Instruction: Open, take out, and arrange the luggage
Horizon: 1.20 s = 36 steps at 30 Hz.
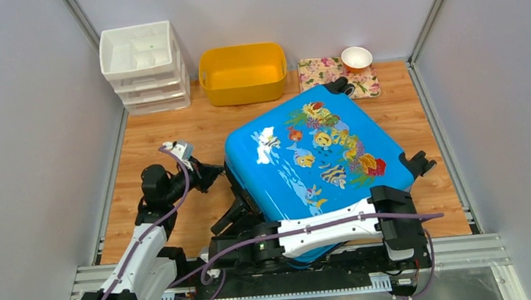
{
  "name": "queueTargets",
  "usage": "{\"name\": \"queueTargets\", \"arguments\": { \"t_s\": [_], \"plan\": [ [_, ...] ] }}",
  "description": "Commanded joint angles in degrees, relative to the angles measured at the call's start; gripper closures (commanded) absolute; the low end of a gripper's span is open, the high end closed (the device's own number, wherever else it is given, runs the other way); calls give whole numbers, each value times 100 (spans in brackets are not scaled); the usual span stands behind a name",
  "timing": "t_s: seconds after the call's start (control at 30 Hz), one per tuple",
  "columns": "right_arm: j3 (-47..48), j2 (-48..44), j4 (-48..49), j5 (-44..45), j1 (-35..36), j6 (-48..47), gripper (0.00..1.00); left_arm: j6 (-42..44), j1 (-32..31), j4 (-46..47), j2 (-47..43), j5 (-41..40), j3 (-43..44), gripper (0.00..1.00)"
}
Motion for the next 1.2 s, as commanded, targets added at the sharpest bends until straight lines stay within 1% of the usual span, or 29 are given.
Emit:
{"name": "queueTargets", "arguments": {
  "t_s": [0.0, 0.03, 0.07, 0.1, 0.13, 0.17, 0.2, 0.23, 0.3, 0.37, 0.4, 0.43, 0.47, 0.53, 0.63, 0.67, 0.7, 0.73, 0.77, 0.8, 0.9, 1.0, 1.17],
  "plan": [
    [-112, -957, -900, 1311, -131, -269, 38, 1052, 306, -218, 65, 13, -40, 100],
    [-191, -1002, -945, 1285, -131, -225, 38, 1288, 341, -253, 91, 205, -23, 93],
    [-227, -1055, -980, 1267, -122, -181, 38, 1429, 367, -288, 109, 337, -5, 84],
    [-262, -1125, -1059, 1232, -113, -85, 39, 1587, 446, -350, 135, 652, 12, 76],
    [-306, -1160, -1103, 1180, -122, -23, 39, 1954, 481, -394, 170, 838, 47, 62],
    [-428, -1195, -1138, 1144, -113, 30, 39, 2132, 490, -446, 206, 1022, 74, 57],
    [-481, -1222, -1156, 1118, -122, 109, 39, 2256, 673, -482, 215, 1276, 91, 52],
    [-577, -1274, -1139, 1118, -122, 118, 39, 2501, 719, -473, 250, 1401, 118, 46],
    [-736, -1310, -1147, 1109, -122, 179, 39, 2800, 885, -587, 311, 1708, 188, 44],
    [-745, -1310, -1208, 1083, -113, 258, 40, 3379, 956, -771, 390, 2103, 337, 42],
    [-719, -1310, -1278, 1083, -122, 302, 40, 3756, 948, -1303, 399, 2505, 407, 38],
    [-693, -1293, -1314, 1048, -113, 390, 40, 4230, 948, -1386, 408, 2718, 460, 32],
    [-667, -1301, -1366, 1039, -104, 417, 40, 4252, 956, -1361, 434, 2842, 434, 30],
    [-631, -1293, -1402, 1021, -104, 452, 40, 4182, 904, -1168, 574, 3080, 382, 29],
    [-596, -1293, -1463, 995, -87, 505, 41, 4139, 746, -940, 777, 2984, 312, 28],
    [-570, -1266, -1507, 969, -61, 601, 41, 3990, 624, -704, 803, 2897, 224, 28],
    [-552, -1257, -1621, 951, -52, 654, 41, 3823, 553, -101, 804, 2696, 119, 29],
    [-543, -1257, -1657, 925, -25, 698, 41, 3639, 543, 122, 838, 2589, -56, 30],
    [-552, -1257, -1674, 916, -16, 751, 41, 3611, 265, 246, 856, 2467, -101, 32],
    [-561, -1266, -1692, 907, 1, 777, 41, 3567, 192, 552, 883, 2309, -137, 34],
    [-587, -1292, -1727, 889, 10, 830, 42, 3330, 8, 1019, 1093, 2194, -251, 39],
    [-570, -1275, -1806, 872, 19, 909, 42, 3295, -203, 1327, 1173, 1966, -339, 40],
    [-526, -1248, -1903, 819, 36, 997, 42, 3180, -406, 1653, 1366, 1947, -330, 41]
  ]
}}
